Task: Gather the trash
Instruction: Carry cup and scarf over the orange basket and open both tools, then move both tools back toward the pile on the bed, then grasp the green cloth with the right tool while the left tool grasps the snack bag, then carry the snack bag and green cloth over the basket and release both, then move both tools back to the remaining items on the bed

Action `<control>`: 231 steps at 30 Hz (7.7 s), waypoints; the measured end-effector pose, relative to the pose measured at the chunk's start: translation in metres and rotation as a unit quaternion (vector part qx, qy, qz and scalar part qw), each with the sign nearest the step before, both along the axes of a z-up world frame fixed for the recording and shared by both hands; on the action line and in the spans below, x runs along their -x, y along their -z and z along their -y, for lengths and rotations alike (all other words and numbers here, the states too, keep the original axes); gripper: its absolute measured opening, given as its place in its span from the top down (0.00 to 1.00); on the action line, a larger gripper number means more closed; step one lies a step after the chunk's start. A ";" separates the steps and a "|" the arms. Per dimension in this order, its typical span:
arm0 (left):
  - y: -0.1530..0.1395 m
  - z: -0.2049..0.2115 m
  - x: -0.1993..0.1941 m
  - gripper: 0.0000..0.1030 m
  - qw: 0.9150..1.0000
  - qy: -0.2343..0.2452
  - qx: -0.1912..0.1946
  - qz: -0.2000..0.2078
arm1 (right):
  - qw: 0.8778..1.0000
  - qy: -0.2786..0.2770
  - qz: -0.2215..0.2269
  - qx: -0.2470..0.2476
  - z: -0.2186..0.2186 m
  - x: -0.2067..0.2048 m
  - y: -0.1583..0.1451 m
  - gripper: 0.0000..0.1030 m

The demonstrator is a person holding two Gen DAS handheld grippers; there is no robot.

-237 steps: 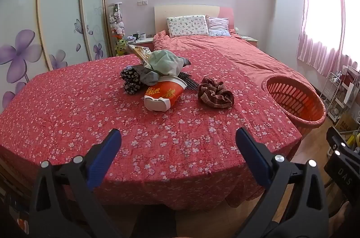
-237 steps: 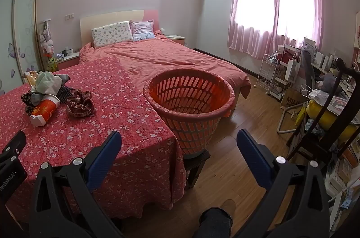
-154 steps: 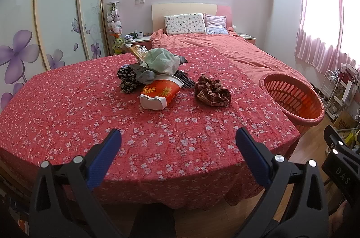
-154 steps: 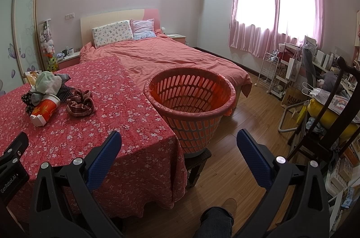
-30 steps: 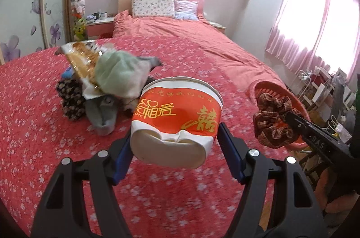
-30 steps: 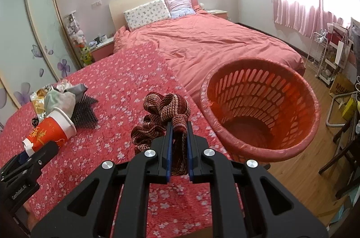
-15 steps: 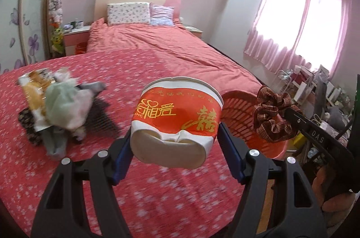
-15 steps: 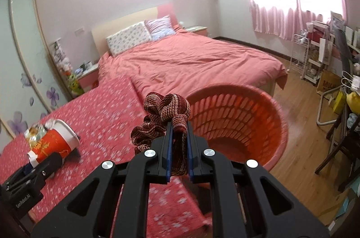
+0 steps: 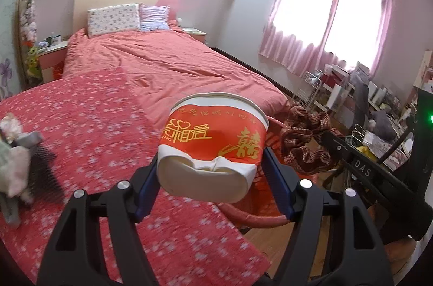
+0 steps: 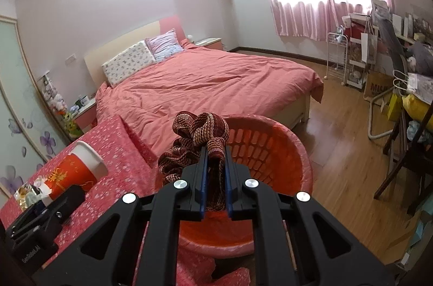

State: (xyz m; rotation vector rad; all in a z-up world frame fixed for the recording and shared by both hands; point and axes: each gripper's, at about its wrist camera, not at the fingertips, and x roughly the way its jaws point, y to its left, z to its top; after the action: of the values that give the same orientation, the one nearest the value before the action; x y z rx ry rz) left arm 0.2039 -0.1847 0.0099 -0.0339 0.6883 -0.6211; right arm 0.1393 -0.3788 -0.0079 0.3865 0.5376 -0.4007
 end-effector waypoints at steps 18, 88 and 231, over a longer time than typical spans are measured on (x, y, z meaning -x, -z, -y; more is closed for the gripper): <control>0.037 0.061 -0.033 0.28 0.998 0.039 -0.024 -0.032 | 0.998 0.019 -0.012 -0.066 0.038 -0.012 0.017 0.80; 0.031 -0.365 0.003 0.19 0.936 -0.348 -0.045 -0.028 | 0.931 -0.355 -0.081 -0.001 -0.318 -0.111 0.024 0.89; 0.041 -0.075 -0.026 0.42 0.992 -0.088 -0.075 -0.051 | 0.999 -0.051 -0.002 -0.014 -0.028 -0.001 0.003 0.61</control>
State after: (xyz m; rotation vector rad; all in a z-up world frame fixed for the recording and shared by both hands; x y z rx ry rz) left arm 0.2301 -0.1098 -0.0313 0.0133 0.8199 -0.3992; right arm 0.1408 -0.3508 -0.0105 0.3829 0.5648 -0.2955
